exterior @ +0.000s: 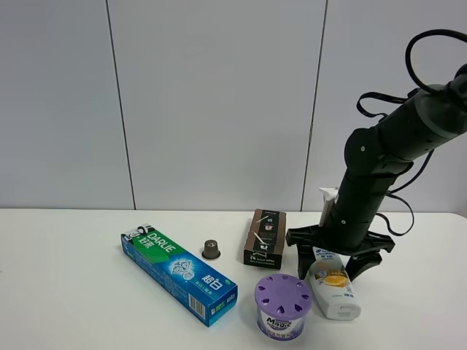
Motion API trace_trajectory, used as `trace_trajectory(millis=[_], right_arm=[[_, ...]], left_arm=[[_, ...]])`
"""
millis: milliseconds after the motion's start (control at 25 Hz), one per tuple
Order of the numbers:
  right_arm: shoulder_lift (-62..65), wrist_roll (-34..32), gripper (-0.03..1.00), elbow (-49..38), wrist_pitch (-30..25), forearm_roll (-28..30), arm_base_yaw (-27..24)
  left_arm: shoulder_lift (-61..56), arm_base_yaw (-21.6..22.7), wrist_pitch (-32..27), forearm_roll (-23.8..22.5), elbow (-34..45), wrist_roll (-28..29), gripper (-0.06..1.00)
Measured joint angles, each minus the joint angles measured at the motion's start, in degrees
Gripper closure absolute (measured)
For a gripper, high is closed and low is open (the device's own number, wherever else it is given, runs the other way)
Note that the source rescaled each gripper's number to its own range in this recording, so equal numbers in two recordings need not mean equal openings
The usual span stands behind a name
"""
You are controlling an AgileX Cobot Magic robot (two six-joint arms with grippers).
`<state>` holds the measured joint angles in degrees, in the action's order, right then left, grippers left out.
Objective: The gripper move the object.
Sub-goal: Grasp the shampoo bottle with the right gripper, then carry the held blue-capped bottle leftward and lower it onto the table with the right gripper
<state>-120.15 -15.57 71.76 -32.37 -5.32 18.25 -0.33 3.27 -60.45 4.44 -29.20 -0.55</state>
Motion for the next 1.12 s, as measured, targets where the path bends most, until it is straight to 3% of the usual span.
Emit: trace_trajectory(millis=[120, 160, 400, 840, 960, 1120], right_arm=[[0.0, -0.06, 0.94, 0.0, -0.11, -0.05, 0.05], [0.0, -0.06, 0.97, 0.0, -0.11, -0.05, 0.05], [0.37, 0.17, 0.97, 0.0, -0.35, -0.05, 0.05], [18.88, 8.76, 0.97, 0.43, -12.75, -2.72, 0.05], [23.13, 13.06, 0.97, 5.2, -19.25, -7.04, 1.13], [24.04, 15.57, 0.97, 17.32, -25.86, -9.51, 7.58]], left_arm=[[0.0, 0.0, 0.0, 0.0, 0.0, 0.0, -0.06], [0.0, 0.0, 0.0, 0.0, 0.0, 0.0, -0.06], [0.0, 0.0, 0.0, 0.0, 0.0, 0.0, -0.06], [0.0, 0.0, 0.0, 0.0, 0.0, 0.0, -0.06], [0.0, 0.0, 0.0, 0.0, 0.0, 0.0, -0.06], [0.0, 0.0, 0.0, 0.0, 0.0, 0.0, -0.06]])
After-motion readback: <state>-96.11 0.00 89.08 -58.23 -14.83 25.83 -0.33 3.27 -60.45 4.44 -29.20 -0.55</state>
